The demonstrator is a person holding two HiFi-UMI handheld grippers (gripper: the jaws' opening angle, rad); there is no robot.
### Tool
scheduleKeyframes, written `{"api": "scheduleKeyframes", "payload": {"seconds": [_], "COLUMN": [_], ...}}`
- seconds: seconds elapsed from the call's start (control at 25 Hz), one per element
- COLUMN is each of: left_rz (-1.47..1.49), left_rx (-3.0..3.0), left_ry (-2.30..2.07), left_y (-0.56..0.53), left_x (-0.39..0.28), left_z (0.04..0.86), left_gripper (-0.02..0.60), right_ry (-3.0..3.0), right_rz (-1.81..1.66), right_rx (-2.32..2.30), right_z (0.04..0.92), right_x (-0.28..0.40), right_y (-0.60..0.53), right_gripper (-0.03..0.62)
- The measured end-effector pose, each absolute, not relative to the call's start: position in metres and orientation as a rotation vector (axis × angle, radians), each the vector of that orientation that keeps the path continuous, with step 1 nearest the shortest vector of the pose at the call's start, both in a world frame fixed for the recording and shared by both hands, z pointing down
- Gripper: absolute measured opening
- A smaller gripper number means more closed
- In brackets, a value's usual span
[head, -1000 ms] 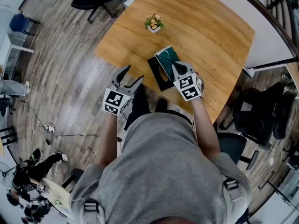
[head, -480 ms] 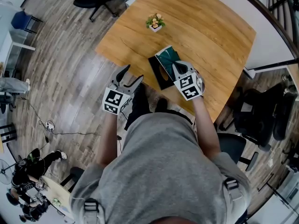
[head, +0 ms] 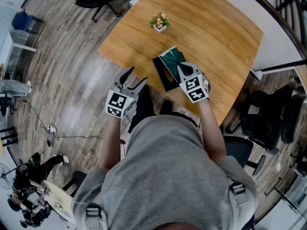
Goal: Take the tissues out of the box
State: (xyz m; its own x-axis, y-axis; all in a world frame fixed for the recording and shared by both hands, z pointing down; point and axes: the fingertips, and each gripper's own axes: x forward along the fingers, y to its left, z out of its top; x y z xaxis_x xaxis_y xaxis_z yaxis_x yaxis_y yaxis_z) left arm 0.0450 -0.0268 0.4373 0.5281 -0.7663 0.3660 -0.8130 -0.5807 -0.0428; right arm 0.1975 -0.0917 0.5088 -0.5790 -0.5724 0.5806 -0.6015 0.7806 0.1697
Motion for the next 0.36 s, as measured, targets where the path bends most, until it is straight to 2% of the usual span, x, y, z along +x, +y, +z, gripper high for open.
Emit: {"api": "scheduleKeyframes", "payload": {"seconds": [0.36], "left_rz": [0.527], "left_rx": [2.625], "left_ry": [-1.357], "left_y": [-0.0267], "left_x": [0.044], "left_z": [0.4397], "left_gripper": [0.299], "right_ry": [-2.333], "right_rz": [0.058], "right_rx": [0.855], "right_z": [0.5123], "right_x": [0.1938], "right_y": [-0.0894], "right_gripper": [0.006]}}
